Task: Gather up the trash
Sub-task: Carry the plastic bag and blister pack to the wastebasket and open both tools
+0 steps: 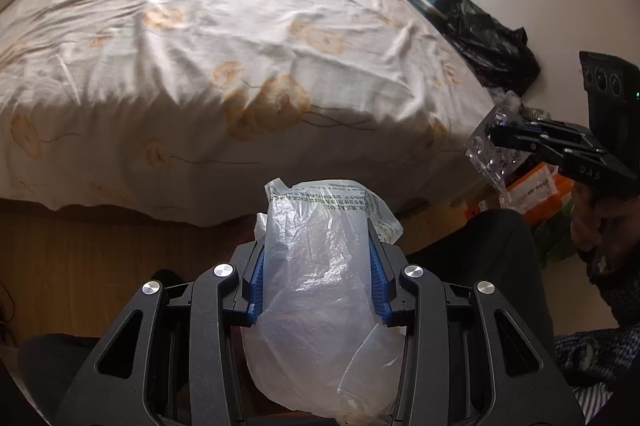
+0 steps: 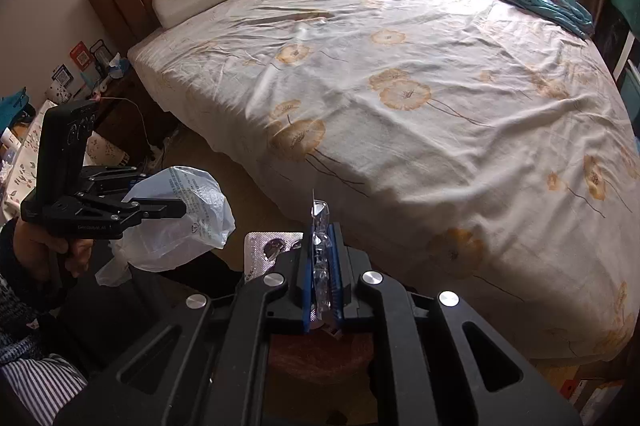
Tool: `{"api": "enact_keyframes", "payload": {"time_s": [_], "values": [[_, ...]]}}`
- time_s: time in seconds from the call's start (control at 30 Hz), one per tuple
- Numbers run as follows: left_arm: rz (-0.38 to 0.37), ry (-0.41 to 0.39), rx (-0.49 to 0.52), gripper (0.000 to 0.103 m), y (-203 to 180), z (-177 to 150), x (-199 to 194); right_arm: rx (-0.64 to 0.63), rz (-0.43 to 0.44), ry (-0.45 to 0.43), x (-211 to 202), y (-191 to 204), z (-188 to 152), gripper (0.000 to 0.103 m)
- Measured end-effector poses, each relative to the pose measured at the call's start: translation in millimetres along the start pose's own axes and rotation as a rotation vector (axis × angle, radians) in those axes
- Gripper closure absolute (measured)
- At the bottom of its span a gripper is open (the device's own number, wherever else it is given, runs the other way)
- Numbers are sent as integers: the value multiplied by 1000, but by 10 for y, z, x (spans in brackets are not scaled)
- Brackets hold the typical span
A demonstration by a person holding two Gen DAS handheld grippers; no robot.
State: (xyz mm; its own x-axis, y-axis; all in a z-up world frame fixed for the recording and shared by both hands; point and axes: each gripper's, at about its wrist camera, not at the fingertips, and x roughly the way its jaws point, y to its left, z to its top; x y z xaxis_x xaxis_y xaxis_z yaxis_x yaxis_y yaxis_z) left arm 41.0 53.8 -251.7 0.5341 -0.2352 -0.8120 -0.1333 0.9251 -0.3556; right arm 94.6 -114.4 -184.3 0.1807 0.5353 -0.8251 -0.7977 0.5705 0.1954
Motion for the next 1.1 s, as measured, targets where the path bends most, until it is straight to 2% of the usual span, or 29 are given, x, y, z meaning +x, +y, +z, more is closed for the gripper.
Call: {"api": "enact_keyframes", "payload": {"time_s": [0.83, 1.1], "values": [[54, 376, 46, 63, 160, -378, 1461, -22, 14, 370, 1408, -234, -694, 95], [67, 461, 49, 63, 273, -519, 1787, -47, 18, 465, 1773, -239, -884, 95]]}}
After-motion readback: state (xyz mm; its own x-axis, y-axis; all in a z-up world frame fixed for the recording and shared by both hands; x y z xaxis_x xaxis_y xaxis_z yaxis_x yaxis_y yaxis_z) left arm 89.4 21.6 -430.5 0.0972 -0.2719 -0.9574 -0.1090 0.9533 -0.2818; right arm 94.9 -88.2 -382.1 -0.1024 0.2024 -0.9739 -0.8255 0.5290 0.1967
